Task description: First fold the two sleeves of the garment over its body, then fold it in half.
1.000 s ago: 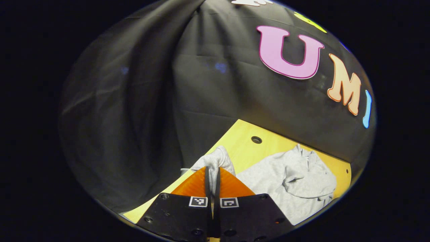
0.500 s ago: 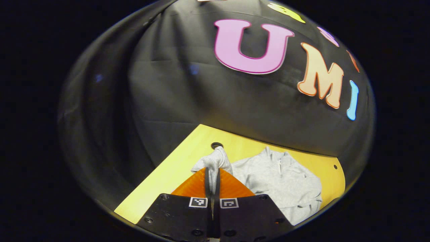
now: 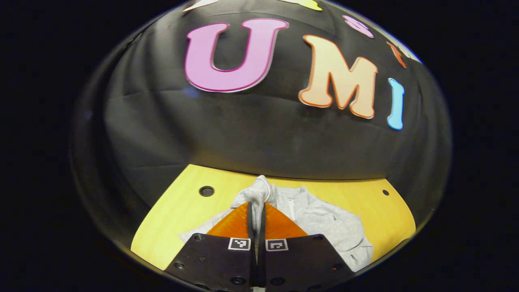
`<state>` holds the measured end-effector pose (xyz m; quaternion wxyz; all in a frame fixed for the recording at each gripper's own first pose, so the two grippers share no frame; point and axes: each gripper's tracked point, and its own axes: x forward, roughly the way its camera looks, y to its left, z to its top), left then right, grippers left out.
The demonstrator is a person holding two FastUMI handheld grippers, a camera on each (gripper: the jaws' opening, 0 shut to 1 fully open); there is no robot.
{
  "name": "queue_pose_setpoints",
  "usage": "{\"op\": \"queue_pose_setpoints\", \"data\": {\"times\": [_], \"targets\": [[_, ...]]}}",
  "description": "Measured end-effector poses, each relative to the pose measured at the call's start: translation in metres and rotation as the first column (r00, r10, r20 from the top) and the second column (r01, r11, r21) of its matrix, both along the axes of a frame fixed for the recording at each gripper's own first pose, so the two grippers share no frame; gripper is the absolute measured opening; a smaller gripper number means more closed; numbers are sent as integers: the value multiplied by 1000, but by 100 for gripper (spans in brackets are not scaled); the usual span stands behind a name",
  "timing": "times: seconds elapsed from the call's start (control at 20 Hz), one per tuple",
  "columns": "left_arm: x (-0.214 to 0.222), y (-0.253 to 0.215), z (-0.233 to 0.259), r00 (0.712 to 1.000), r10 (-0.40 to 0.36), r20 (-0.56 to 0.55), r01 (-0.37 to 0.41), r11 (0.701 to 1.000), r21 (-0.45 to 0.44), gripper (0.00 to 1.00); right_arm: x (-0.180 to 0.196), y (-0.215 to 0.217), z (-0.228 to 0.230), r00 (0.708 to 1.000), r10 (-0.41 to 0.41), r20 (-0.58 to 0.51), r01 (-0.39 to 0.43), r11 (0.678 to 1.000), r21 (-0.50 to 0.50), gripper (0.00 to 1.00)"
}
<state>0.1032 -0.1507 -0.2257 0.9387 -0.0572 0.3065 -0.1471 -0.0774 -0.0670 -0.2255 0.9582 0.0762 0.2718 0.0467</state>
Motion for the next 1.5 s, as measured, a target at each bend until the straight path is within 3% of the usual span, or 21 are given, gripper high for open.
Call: {"op": "queue_pose_setpoints", "data": {"times": [0.1,0.35,0.4,0.7,0.75,1.25,1.35,1.5], "targets": [[-5,-26,0,999,-46,-10,45,999,-11,0,-5,-10,1,1000,-24,-6,24,1000,-4,98],[-25,-96,-7,985,-167,-44,164,984,-64,0,-15,-29,0,998,-60,-16,59,998,-10,95],[-30,-106,-10,981,-185,-52,182,981,-65,0,-17,-30,-1,998,-63,-19,63,998,-10,98],[-46,-163,-18,957,-284,-61,279,957,-79,0,-28,-40,-4,997,-67,-29,67,998,-15,95],[-49,-171,-20,953,-297,-64,292,953,-77,0,-30,-42,-5,997,-70,-32,70,997,-16,98],[-77,-219,-59,923,-356,-144,357,934,-19,3,-39,-62,-1,995,-89,-37,88,996,-11,95],[-83,-224,-62,918,-369,-146,369,929,-29,10,-38,-60,-3,996,-84,-41,84,996,-5,95],[-87,-221,-59,919,-375,-121,376,927,-21,62,-35,-53,-4,997,-67,-44,67,998,2,95]]}}
